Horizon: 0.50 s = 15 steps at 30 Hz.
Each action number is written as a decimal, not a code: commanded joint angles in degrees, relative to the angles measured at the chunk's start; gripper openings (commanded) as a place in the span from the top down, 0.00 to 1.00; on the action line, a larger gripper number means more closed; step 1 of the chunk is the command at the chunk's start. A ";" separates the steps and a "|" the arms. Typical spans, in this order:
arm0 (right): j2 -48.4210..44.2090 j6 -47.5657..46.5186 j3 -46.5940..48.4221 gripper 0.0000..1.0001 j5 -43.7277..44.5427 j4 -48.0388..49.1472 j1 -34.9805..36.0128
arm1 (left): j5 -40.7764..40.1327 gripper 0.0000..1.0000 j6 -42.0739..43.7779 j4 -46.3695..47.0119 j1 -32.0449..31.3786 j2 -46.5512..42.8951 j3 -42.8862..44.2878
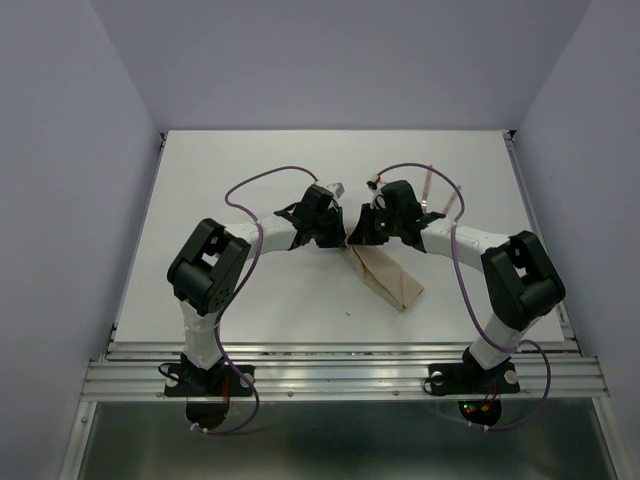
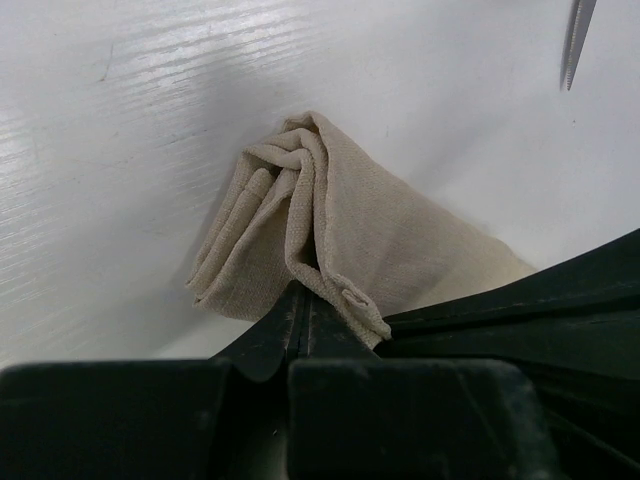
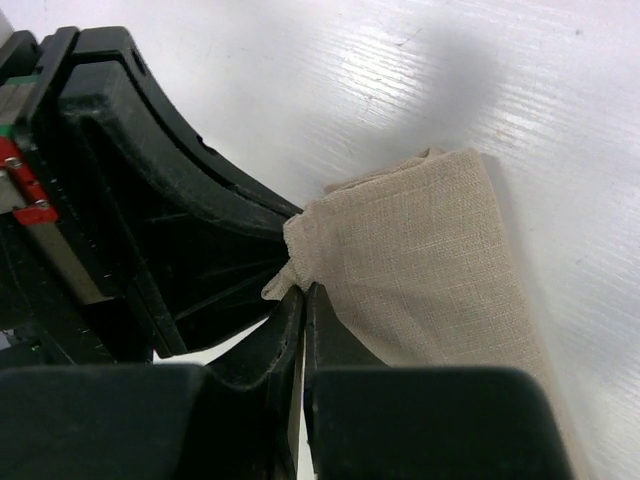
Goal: Fold the napkin into a case and place the utensils inside
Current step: Grasp the top corner of the smaller rectangle folded napkin from the folded napkin.
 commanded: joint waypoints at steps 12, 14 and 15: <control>-3.60 0.13 2.42 0.99 17.12 -5.73 0.36 | 1.20 1.00 0.75 1.36 0.30 -2.67 -0.56; -4.57 -0.05 2.86 0.99 18.78 -6.61 0.36 | 1.20 1.00 0.75 1.27 0.21 -2.67 -0.56; -4.83 -0.40 3.39 0.99 19.23 -6.87 0.36 | 1.28 1.00 0.84 1.27 0.21 -2.75 -0.65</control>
